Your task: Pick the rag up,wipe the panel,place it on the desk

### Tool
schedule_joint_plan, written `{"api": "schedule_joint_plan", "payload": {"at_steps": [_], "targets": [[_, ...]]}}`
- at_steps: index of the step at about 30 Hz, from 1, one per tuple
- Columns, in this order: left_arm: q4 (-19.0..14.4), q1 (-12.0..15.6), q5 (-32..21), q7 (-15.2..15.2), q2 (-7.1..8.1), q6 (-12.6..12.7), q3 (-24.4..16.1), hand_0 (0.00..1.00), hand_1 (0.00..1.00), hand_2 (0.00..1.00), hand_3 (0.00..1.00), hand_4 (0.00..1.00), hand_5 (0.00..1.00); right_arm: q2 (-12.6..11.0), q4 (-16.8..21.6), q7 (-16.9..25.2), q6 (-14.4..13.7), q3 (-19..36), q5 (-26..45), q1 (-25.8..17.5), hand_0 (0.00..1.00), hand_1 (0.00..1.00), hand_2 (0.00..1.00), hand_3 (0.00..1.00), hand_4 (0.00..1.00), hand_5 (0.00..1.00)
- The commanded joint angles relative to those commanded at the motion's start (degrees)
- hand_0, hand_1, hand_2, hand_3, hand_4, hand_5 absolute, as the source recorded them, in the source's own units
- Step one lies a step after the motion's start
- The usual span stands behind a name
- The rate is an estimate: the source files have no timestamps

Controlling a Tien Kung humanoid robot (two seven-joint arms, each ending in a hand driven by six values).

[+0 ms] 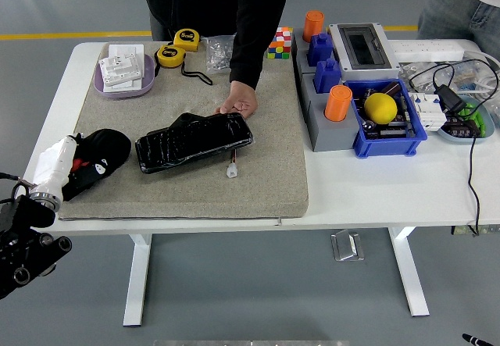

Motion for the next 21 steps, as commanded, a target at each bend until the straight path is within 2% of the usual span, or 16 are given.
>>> {"api": "schedule_joint_plan", "payload": {"at_steps": [5, 6, 11, 12, 21], "targets": [[-0.2, -0.3, 0.4, 0.0, -0.14, 0.0, -0.6, 0.19, 0.171, 0.631, 0.629, 0.404, 0.002, 0.0, -0.1, 0.0, 0.1, 0.1, -0.1, 0.0, 0.759, 0.571, 0.7, 0.594, 0.991, 0.538], [-0.2, -0.3, 0.4, 0.1, -0.16, 0.0, -0.7, 0.19, 0.156, 0.594, 0.567, 0.376, 0.002, 0.0, -0.1, 0.0, 0.1, 0.2, -0.2, 0.0, 0.759, 0.571, 0.7, 0.594, 0.991, 0.539], [-0.3, -0.3, 0.5, 0.1, -0.13, 0.0, -1.4, 0.19, 0.156, 0.594, 0.567, 0.376, 0.002, 0.0, 0.0, 0.0, 0.1, 0.4, -0.3, 0.0, 0.759, 0.571, 0.7, 0.594, 0.991, 0.539], [-0.4, -0.3, 0.6, 0.1, -0.11, 0.0, -1.5, 0.189, 0.157, 0.552, 0.494, 0.372, 0.002, 0.1, 0.0, 0.0, 0.1, 0.4, -0.5, 0.0, 0.759, 0.57, 0.7, 0.594, 0.993, 0.54], [-1.1, -0.3, 0.9, 0.3, 0.46, 0.0, -2.6, 0.189, 0.156, 0.543, 0.473, 0.35, 0.002, 0.1, -0.1, -0.1, 0.1, 0.8, -0.7, 0.1, 0.758, 0.57, 0.701, 0.594, 0.992, 0.54]]}}
